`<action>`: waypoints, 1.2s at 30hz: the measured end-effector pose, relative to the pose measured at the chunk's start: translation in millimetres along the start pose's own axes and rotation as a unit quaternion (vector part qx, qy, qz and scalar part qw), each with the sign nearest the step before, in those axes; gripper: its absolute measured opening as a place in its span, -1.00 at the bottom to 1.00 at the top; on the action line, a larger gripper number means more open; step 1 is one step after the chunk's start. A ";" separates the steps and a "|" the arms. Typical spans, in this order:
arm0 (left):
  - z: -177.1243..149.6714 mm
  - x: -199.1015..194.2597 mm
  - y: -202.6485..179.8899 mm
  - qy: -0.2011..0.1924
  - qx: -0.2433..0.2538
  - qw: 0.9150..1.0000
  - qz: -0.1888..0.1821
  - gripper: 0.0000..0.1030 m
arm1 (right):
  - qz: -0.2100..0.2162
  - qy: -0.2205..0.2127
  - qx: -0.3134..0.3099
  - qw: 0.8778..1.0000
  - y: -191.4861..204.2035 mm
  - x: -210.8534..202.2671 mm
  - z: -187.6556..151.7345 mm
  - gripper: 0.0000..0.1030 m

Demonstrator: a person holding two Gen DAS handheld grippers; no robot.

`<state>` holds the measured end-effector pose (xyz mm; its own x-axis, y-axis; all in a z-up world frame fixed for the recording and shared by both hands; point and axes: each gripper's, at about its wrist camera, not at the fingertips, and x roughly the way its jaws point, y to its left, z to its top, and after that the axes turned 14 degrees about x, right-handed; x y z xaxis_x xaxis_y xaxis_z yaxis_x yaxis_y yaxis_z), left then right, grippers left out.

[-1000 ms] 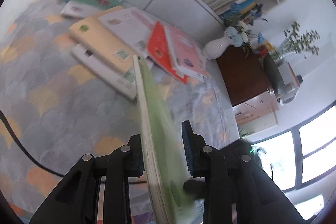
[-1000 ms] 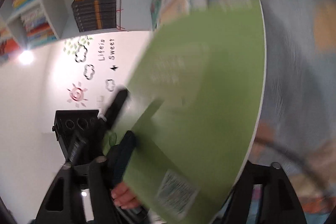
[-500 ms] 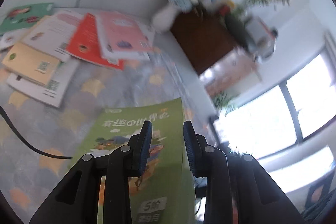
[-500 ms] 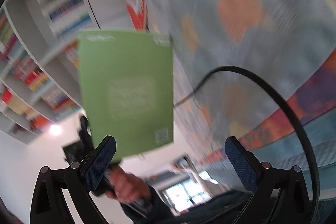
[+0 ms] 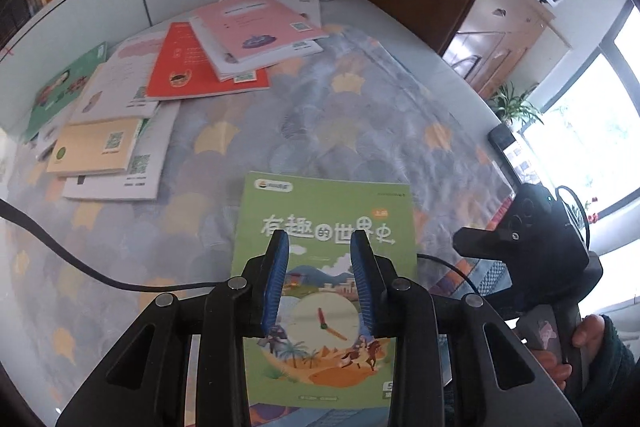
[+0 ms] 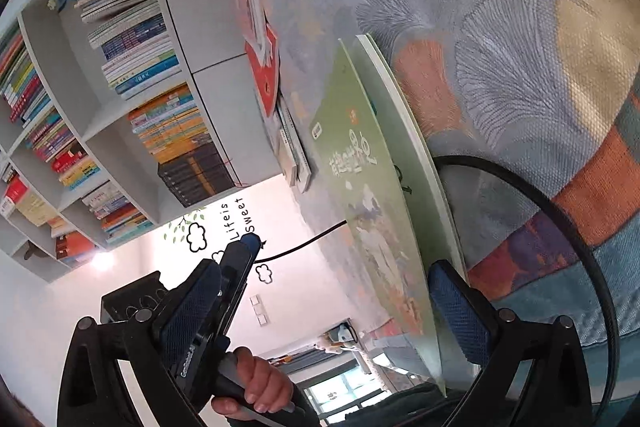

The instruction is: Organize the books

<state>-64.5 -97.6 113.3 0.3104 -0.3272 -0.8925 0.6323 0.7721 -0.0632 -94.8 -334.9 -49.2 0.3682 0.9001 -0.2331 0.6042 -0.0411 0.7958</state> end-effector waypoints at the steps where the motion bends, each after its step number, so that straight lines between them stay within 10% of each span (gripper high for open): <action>1: -0.2 -1.7 4.5 -0.004 -0.006 1.000 -0.002 -0.43 | -0.001 -0.003 0.000 1.000 0.4 3.2 -1.5 1.00; 7: 7.6 -16.0 66.5 -0.057 -0.112 0.991 -0.037 0.22 | 0.032 -0.023 -0.010 0.999 -13.3 1.7 -7.6 1.00; 15: -5.7 -50.0 154.3 -0.130 -0.244 0.960 -0.054 0.23 | 0.059 -0.052 -0.103 0.992 25.6 -41.4 -39.0 1.00; 23: 12.6 -127.2 198.0 -0.254 -0.222 0.941 -0.033 0.23 | 0.089 -0.176 -0.145 0.970 45.7 -127.8 -68.3 1.00; 29: 97.8 -123.3 201.9 -0.247 -0.152 0.956 -0.053 0.28 | 0.097 -0.218 -0.155 0.959 61.7 -148.5 -78.1 1.00; 36: 128.9 -89.0 101.0 -0.196 -0.042 0.979 -0.041 0.56 | 0.091 -0.207 -0.184 0.957 88.0 -95.1 -72.8 1.00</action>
<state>63.3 -60.8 243.9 0.5202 -0.5606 -0.6443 0.6113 0.7713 -0.1775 -128.1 -392.6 83.7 0.7377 0.6407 -0.2131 0.2415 0.0443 0.9694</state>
